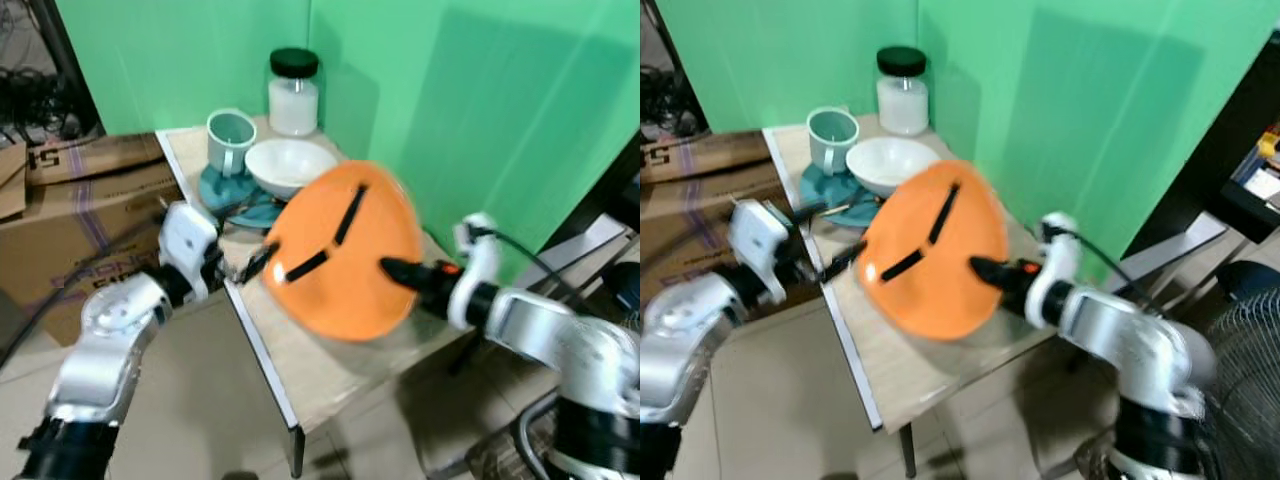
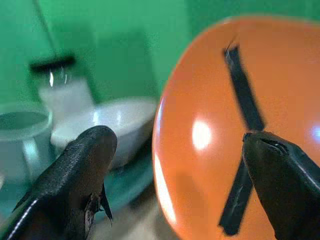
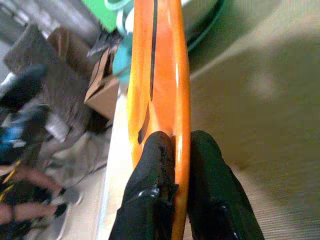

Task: Setting the table

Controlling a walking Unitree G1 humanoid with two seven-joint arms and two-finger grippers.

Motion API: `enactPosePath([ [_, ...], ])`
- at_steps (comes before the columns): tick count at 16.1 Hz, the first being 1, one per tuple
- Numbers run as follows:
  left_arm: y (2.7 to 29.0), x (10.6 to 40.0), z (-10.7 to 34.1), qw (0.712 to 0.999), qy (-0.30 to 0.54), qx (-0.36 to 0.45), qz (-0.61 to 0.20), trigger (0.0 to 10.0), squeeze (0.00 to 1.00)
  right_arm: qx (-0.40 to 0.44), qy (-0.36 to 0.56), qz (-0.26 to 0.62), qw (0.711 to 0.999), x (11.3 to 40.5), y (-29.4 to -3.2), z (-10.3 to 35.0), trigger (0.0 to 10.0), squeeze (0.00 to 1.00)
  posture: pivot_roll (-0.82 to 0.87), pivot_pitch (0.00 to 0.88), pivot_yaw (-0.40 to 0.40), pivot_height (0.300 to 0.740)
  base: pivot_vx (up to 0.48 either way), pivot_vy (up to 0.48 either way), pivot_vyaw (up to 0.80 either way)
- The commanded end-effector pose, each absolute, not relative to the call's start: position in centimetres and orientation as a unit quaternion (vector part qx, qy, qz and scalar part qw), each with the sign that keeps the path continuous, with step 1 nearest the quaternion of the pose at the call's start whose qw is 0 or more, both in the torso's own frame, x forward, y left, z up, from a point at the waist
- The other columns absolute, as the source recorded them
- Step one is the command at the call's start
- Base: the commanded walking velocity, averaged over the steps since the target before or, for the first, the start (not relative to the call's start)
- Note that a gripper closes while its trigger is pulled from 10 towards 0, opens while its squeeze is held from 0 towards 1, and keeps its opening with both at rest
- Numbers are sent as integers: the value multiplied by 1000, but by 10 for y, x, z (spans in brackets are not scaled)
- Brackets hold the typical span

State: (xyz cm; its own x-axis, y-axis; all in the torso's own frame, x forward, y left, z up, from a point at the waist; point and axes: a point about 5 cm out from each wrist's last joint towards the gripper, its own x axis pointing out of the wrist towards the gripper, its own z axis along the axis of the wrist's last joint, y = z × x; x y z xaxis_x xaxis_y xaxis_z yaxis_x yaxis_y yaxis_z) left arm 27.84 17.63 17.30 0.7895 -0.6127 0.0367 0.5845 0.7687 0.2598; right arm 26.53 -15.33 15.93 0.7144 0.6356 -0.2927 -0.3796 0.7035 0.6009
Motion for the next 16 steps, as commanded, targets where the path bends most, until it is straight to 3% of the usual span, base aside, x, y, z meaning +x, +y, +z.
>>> enactPosePath([
  [1, 174, 275, 175, 940, -60, 107, -320, 10000, 435, 253, 209, 290, 899, 263, -157, 173, 0, 0, 142, 0, -43, 740, 0, 0, 0],
  [2, 167, 266, 188, 939, -77, 96, -320, 10000, 0, 217, 152, 278, 923, 256, -162, 185, 0, 0, 139, 0, -40, 740, 0, 0, 0],
  [4, 161, 257, 194, 945, -75, 109, -300, 10000, 0, 206, 41, 275, 938, 242, -166, 210, 0, 0, 132, 0, -36, 740, 0, 0, 0],
  [8, 155, 246, 181, 961, -51, 119, -246, 10000, 0, 211, -56, 254, 942, 217, -157, 225, 0, 0, 117, 0, -28, 740, 0, 0, 0],
  [9, 156, 248, 180, 966, -46, 118, -227, 10000, 0, 206, -62, 250, 944, 216, -154, 225, 1725, 0, 108, 0, -30, 740, 0, 0, 0],
  [10, 158, 251, 181, 974, -47, 115, -190, 10000, 0, 171, -72, 229, 956, 217, -151, 224, 10000, 0, 109, 0, -33, 740, 0, 0, 0],
  [12, 158, 253, 184, 978, -50, 112, -167, 10000, 0, 118, -82, 195, 970, 221, -150, 218, 10000, 0, 114, 0, -42, 740, 0, 0, 0],
  [16, 162, 251, 183, 982, -44, 114, -144, 10000, 0, 95, -85, 151, 980, 227, -153, 208, 10000, 0, 123, 0, -59, 740, 0, 0, 0],
])
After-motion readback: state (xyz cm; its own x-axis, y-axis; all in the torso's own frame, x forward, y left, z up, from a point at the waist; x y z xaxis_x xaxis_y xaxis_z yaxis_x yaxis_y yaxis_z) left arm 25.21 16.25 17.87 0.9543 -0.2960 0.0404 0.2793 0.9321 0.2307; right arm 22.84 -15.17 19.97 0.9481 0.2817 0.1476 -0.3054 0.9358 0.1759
